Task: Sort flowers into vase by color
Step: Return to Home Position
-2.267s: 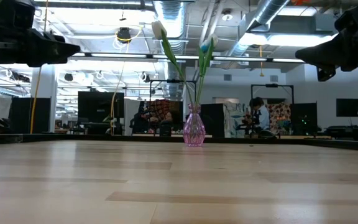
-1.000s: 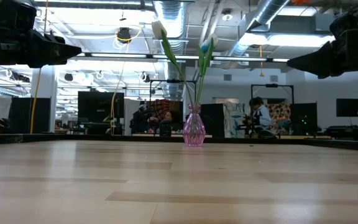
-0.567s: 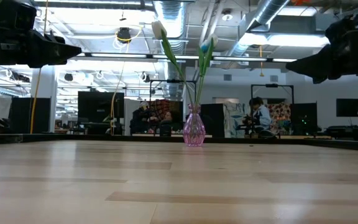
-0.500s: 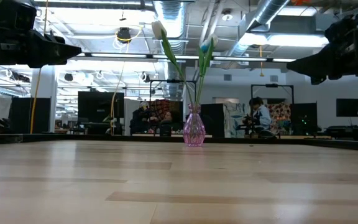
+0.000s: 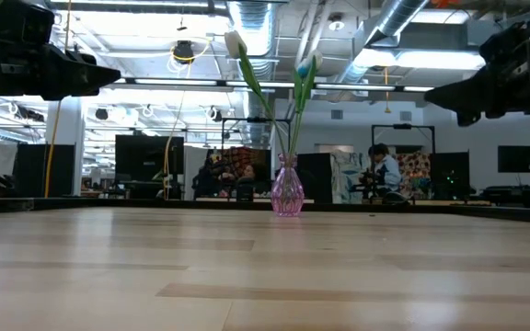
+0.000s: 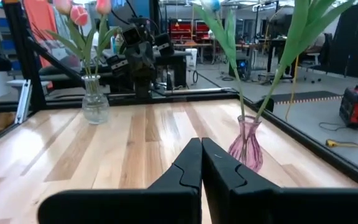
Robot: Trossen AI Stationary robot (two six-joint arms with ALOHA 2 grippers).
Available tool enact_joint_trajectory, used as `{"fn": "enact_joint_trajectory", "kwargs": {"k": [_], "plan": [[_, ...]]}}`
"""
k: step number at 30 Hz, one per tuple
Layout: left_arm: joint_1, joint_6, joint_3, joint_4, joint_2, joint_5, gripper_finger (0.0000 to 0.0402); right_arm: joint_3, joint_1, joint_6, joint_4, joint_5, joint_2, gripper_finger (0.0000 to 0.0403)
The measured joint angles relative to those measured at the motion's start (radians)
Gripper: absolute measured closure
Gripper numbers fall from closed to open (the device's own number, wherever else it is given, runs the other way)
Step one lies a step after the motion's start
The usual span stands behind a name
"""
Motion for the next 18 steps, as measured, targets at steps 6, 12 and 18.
{"fn": "enact_joint_trajectory", "kwargs": {"k": [6,12,18], "plan": [[0.000,0.003,0.000,0.000,0.000,0.001,0.0401,0.000,0.000,-0.003,-0.005,0.044,0.000,0.0369],[0.000,0.003,0.000,0.000,0.000,0.001,0.0401,0.000,0.000,-0.003,-0.006,0.046,0.000,0.0369],[0.000,0.003,0.000,0.000,0.000,0.001,0.0401,0.000,0.000,-0.003,-0.006,0.047,0.000,0.0369]]}}
